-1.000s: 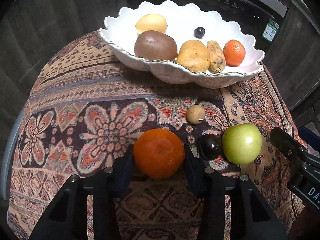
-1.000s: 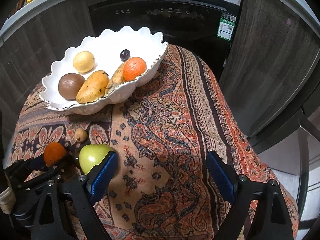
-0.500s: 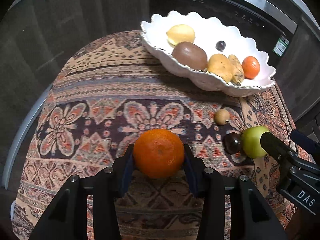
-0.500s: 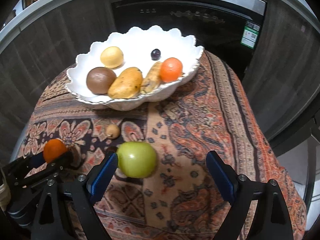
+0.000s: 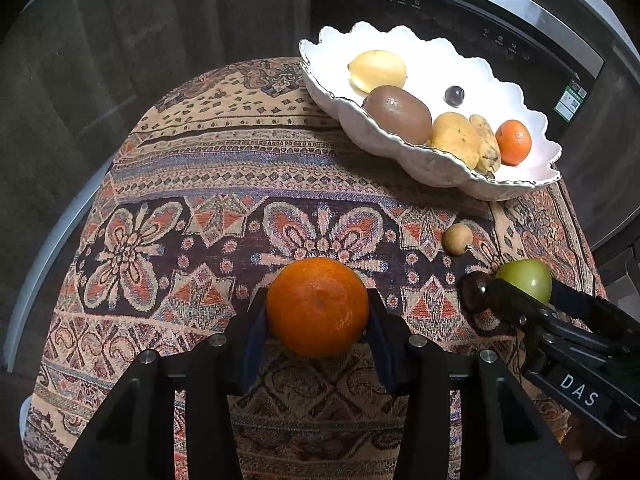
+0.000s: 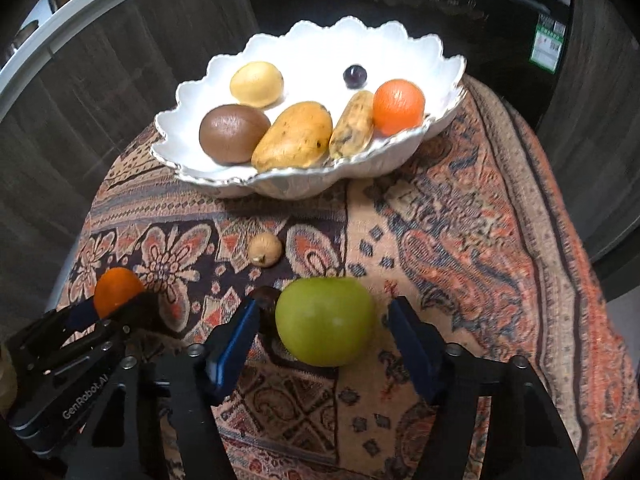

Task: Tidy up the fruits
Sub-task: 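Lift the tangerine with the left gripper while the right gripper grasps the green apple, then carry the tangerine with the left gripper while the right gripper carries the apple to the bowl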

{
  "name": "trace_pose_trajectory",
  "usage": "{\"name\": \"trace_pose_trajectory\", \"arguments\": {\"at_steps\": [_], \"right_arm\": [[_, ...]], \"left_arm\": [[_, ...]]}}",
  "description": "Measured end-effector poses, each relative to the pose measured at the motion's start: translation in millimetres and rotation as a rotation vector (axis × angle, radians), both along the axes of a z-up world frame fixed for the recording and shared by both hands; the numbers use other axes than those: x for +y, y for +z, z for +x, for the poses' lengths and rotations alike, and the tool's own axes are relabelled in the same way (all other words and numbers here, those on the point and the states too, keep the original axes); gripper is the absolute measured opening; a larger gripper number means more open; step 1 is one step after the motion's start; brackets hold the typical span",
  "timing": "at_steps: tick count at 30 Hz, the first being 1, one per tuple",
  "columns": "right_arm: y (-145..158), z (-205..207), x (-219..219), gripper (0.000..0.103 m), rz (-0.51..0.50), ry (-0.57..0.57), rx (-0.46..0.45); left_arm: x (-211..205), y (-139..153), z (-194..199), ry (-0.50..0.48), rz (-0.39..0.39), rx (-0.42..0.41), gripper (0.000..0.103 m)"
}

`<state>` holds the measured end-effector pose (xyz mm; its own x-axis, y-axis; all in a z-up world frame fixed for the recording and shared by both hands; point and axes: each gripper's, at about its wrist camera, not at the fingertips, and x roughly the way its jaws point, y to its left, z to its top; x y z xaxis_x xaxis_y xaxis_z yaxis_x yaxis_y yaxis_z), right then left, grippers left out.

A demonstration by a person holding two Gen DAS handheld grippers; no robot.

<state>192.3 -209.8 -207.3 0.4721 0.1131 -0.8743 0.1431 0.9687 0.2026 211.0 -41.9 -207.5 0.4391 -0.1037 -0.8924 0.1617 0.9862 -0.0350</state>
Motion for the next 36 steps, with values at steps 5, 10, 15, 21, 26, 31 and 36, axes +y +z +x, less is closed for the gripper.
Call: {"name": "trace_pose_trajectory", "arguments": {"at_steps": [5,10,15,21,26,31,36], "right_arm": [[1.2,0.5,2.2,0.050,0.002,0.020,-0.013],[2.6,-0.8,0.6,0.050,0.001,0.016,-0.012],[7.8,-5.0,-1.6,0.050,-0.021,0.000,-0.016],[19.3,-10.2,-3.2,0.050,-0.048,-0.004,-0.038],[30.4,-15.0,-5.3,0.050,-0.069,-0.011,-0.061],[42.0,-18.2,-6.9,0.050,-0.088,-0.016,-0.084],[52.1,-19.2,-10.4,0.050,-0.087,-0.022,-0.105]], "left_arm": [[-0.3,-0.3,0.3,0.000,0.002,0.001,0.045],[-1.0,4.4,-0.8,-0.001,0.003,-0.007,0.045],[-1.1,11.4,-3.9,0.000,0.003,-0.019,0.045],[-2.2,21.6,-8.1,-0.002,-0.002,-0.035,0.045],[-3.1,30.8,-11.3,-0.006,-0.004,-0.048,0.045],[-6.0,39.1,-13.6,-0.013,-0.006,-0.064,0.045],[-11.6,48.1,-12.3,-0.024,-0.013,-0.079,0.045]]}}
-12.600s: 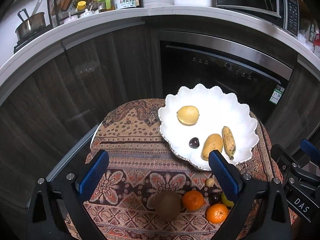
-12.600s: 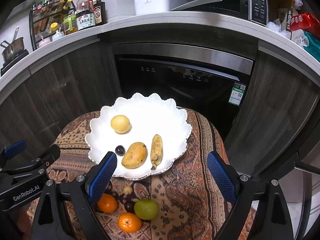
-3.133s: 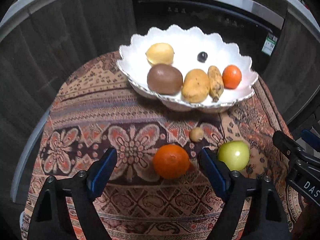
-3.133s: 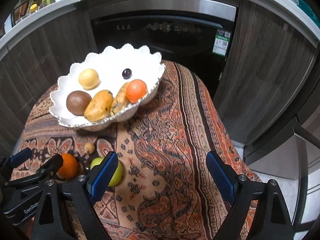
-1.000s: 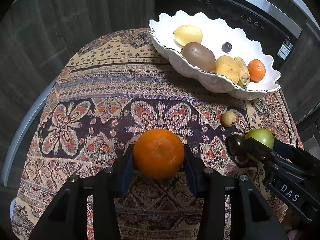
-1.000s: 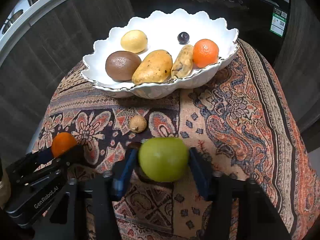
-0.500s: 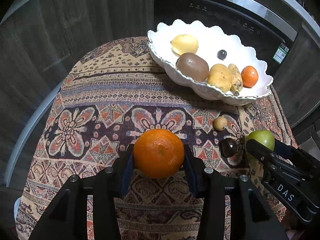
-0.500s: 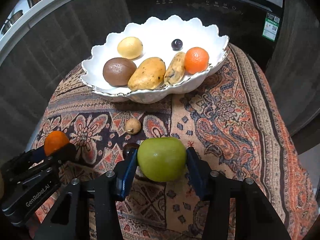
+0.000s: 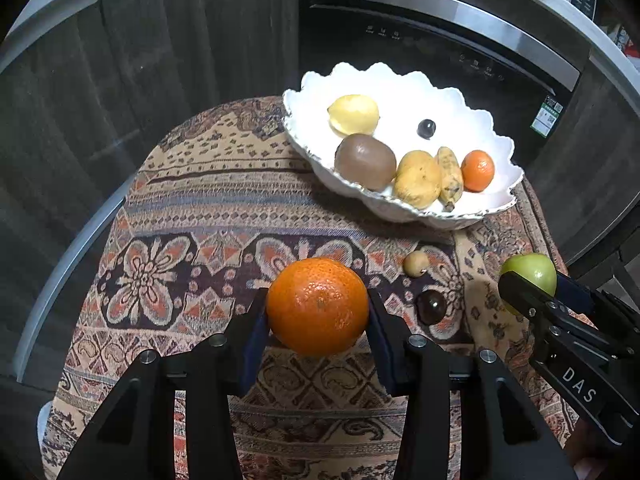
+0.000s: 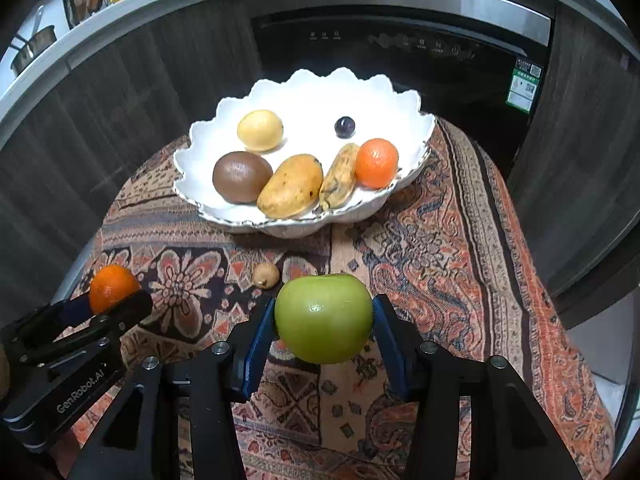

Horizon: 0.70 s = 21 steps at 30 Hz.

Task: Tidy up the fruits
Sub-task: 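Carry the tangerine with the left gripper while the right gripper carries the apple to the bowl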

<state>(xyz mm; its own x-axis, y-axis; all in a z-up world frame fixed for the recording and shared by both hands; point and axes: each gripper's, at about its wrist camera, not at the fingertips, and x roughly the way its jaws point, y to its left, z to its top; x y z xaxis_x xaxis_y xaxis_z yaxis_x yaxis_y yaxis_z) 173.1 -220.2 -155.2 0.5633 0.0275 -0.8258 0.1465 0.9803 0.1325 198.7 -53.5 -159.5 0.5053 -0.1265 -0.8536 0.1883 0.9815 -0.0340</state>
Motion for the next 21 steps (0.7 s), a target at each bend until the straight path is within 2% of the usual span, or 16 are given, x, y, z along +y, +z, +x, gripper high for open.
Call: {"name": "trace_pose_trajectory", "arguments": {"at_steps": [21], "right_arm": [[56.5,24.9,-22.7,0.050,-0.025,-0.023,-0.122]], "left_arm": [[-29.0,54.5,37.7,-0.059,-0.017,-0.101,0.045]]}}
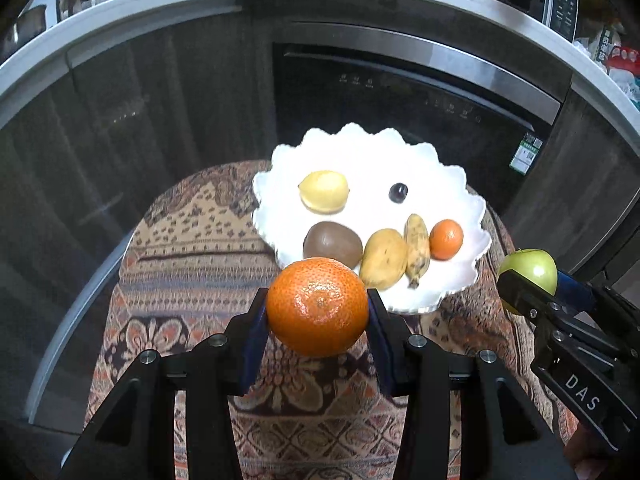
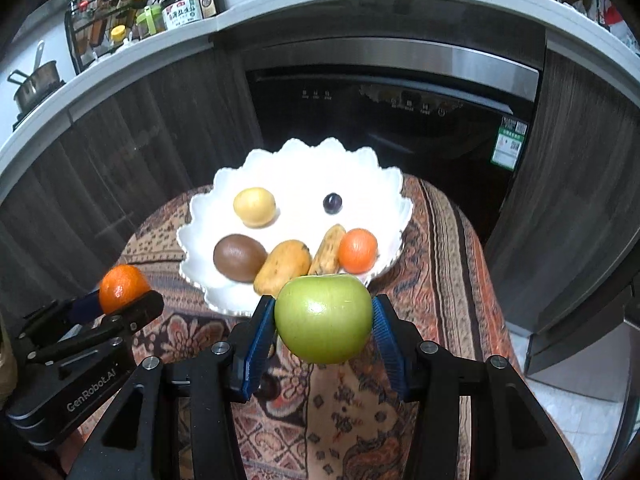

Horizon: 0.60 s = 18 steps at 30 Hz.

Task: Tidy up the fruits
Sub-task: 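Carry the tangerine with the left gripper while the right gripper carries the apple to the bowl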

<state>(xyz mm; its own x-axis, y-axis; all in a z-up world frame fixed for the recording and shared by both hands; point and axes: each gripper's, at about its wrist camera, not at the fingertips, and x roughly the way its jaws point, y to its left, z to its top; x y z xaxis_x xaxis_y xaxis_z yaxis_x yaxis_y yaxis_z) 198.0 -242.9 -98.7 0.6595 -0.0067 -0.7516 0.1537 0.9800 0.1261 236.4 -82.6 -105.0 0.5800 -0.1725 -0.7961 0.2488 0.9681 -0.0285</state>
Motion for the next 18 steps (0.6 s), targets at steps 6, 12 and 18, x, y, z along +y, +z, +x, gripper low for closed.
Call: {"name": "trace_pose_trajectory", "arguments": {"at_steps": [6,12,18], "right_arm": [[6.2,13.5,-4.8,0.050,-0.001,-0.002,-0.012],[4.5,25.8,-6.5,0.050,0.005,0.000,-0.010],[-3.6,39.9,-9.9,0.050,0.015,-0.002,0.008]], "left_arm": [[-5.0,4.1,18.0,-0.008,0.001,-0.010,0.045],[-8.2,0.3,34.4,-0.019,0.007,-0.005,0.045],[-13.1,-8.2,52.2,-0.025,0.011,0.012,0.045]]}}
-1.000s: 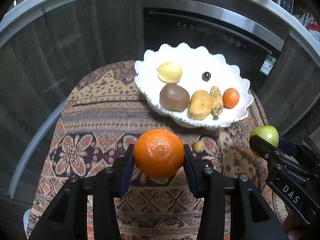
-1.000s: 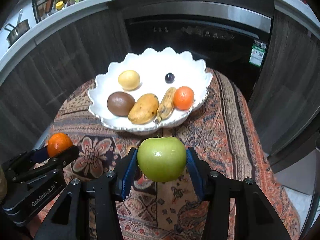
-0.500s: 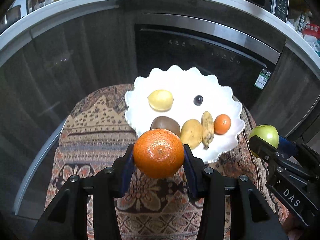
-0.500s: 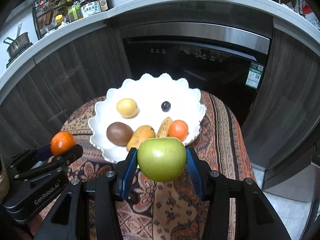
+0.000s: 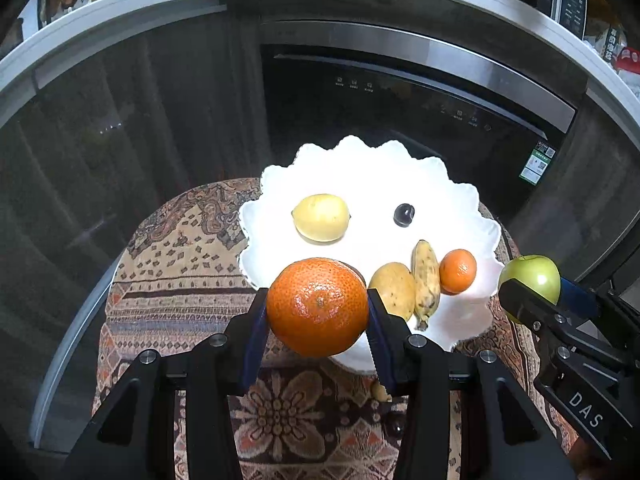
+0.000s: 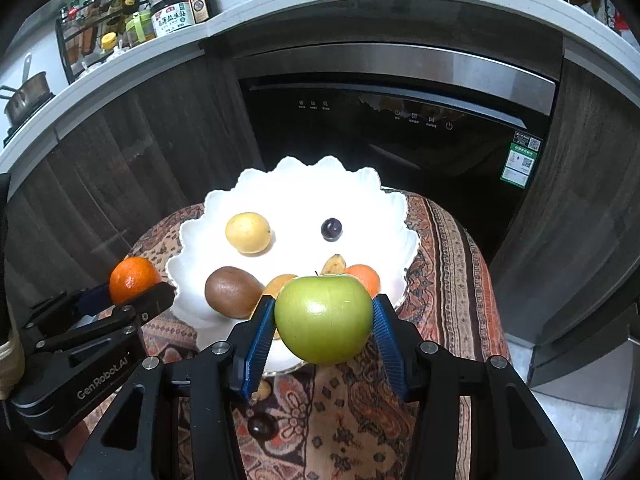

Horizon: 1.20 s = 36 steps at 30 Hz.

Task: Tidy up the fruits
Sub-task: 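Carry the tangerine with the left gripper while the right gripper carries the apple to the bowl, then release the tangerine into the bowl with the left gripper while the right gripper releases the apple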

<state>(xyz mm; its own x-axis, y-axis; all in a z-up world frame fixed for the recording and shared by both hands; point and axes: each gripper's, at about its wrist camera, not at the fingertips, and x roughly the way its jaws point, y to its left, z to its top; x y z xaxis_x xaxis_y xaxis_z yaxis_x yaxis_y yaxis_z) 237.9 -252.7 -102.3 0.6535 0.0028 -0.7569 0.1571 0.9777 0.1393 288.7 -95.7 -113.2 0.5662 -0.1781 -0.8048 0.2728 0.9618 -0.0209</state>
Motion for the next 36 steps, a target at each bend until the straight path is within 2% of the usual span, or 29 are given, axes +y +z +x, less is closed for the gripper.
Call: {"name": "trace_pose_trajectory", "arguments": {"at_steps": [11,15,16,17,19,20,23,25,36], "right_arm": [[-24.2,16.9,-8.5,0.050,0.027,0.013,0.046],[-28.4,20.5,-10.0,0.051,0.036,0.016,0.059],[-29.1,20.7,-10.7,0.055,0.031,0.011,0.058],[-28.2,20.6,-10.9,0.066,0.020,0.004,0.054],[-24.4,18.3,-11.5,0.082,-0.011,-0.019,0.037],[-22.6,17.5,-11.4,0.085,-0.017,-0.023,0.031],[-18.0,15.8,-10.5,0.087,-0.032,-0.034,0.022],[-15.6,14.4,-10.9,0.089,-0.032,-0.043,0.019],[-0.7,-5.2,-12.0,0.090,-0.053,-0.066,0.007]], "left_arm": [[-14.6,-28.9,17.0,-0.034,-0.001,0.075,0.046],[-15.1,-26.3,15.8,-0.026,0.024,0.037,0.066],[-13.7,-24.5,16.0,-0.024,0.025,0.029,0.066],[-12.2,-23.7,17.2,-0.021,0.026,0.029,0.066],[-9.0,-22.1,18.2,-0.014,0.027,0.032,0.069],[-7.9,-21.4,18.2,-0.011,0.026,0.030,0.071],[-5.4,-18.3,15.9,-0.001,0.031,0.024,0.077],[-2.7,-15.8,14.2,0.007,0.025,0.023,0.084],[1.6,3.4,-8.3,0.021,0.022,-0.002,0.086]]}}
